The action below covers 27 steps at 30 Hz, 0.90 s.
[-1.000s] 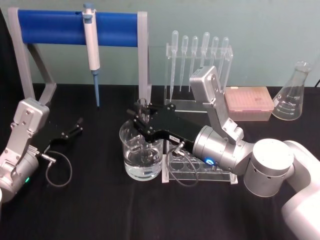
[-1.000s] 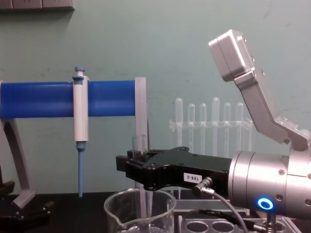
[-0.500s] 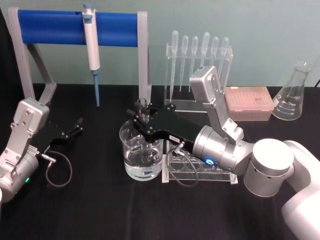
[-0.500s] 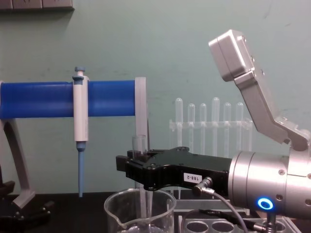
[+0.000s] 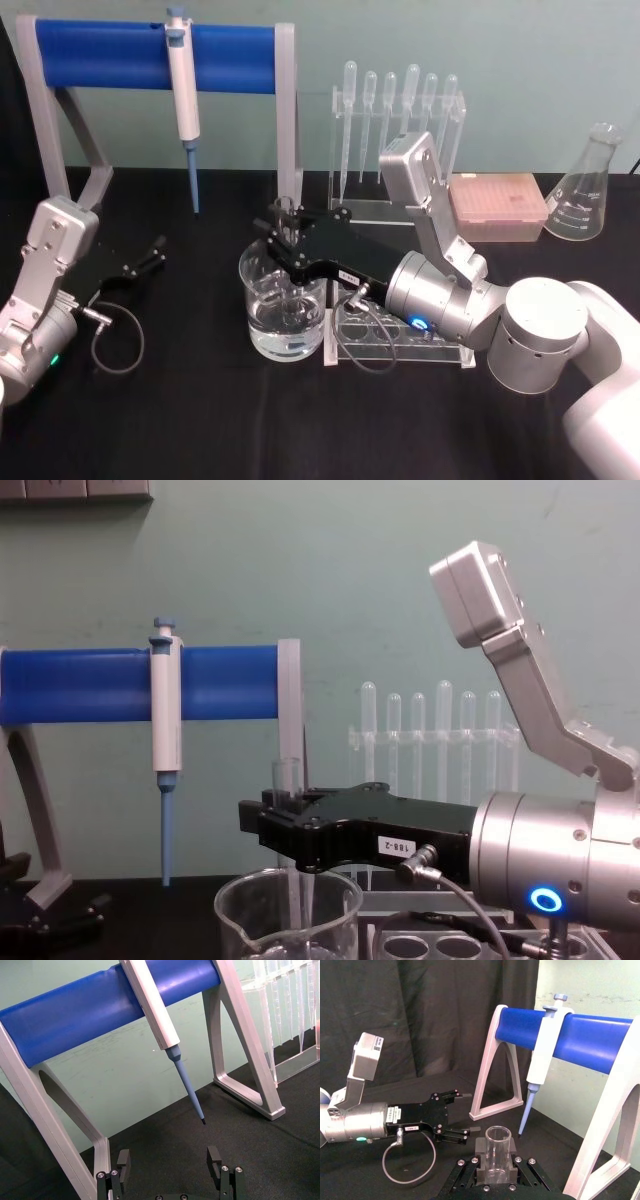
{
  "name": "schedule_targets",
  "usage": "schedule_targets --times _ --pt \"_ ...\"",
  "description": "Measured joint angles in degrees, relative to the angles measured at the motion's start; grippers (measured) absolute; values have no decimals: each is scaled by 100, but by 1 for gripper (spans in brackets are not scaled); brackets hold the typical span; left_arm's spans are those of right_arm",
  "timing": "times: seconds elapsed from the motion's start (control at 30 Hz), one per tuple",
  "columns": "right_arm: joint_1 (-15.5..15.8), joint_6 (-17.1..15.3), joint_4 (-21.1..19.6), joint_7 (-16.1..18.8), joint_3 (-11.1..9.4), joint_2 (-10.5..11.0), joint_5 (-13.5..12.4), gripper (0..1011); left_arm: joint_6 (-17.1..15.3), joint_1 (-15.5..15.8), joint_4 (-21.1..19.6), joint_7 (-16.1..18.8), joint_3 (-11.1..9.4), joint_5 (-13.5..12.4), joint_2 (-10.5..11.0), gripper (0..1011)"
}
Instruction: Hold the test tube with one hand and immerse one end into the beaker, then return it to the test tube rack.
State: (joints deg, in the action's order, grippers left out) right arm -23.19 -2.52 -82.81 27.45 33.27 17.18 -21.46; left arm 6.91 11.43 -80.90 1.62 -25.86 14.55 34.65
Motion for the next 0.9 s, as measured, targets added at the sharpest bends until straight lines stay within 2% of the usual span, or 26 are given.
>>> schedule_targets --times 0.9 --pt "-17 -21 -56 0 -23 -3 18 225 0 0 0 0 0 0 0 1000"
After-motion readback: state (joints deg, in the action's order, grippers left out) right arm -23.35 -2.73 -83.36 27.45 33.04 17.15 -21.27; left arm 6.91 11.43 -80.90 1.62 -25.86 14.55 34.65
